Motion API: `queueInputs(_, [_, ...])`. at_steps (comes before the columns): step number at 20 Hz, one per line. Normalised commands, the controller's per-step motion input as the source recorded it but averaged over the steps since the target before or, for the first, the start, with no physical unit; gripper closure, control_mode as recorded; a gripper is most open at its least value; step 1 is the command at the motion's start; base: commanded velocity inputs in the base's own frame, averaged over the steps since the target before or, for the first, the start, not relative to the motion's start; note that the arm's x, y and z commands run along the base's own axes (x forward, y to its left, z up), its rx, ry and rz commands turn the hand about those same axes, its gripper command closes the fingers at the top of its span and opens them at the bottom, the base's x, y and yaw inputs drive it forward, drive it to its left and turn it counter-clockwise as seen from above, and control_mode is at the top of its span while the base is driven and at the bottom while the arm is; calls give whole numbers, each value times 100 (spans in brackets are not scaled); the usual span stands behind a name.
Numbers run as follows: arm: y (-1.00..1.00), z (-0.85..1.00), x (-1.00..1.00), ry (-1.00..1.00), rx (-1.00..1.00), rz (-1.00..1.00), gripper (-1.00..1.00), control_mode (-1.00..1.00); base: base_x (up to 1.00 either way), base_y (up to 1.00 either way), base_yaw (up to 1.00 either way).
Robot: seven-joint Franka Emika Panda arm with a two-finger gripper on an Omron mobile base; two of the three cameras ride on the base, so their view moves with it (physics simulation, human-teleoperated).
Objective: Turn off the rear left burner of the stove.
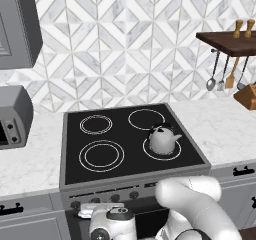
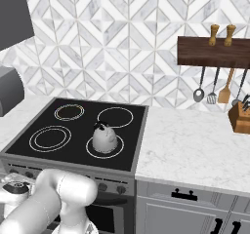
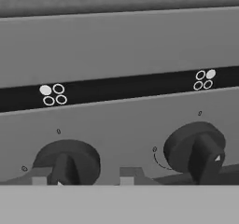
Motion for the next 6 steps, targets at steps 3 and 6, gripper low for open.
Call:
queueInputs(3, [-16,-7,-35,-8,12,-15,100,-100,0,0,0])
queueInputs(6, [0,0,0,0,0,0,100,-100,0,0,0])
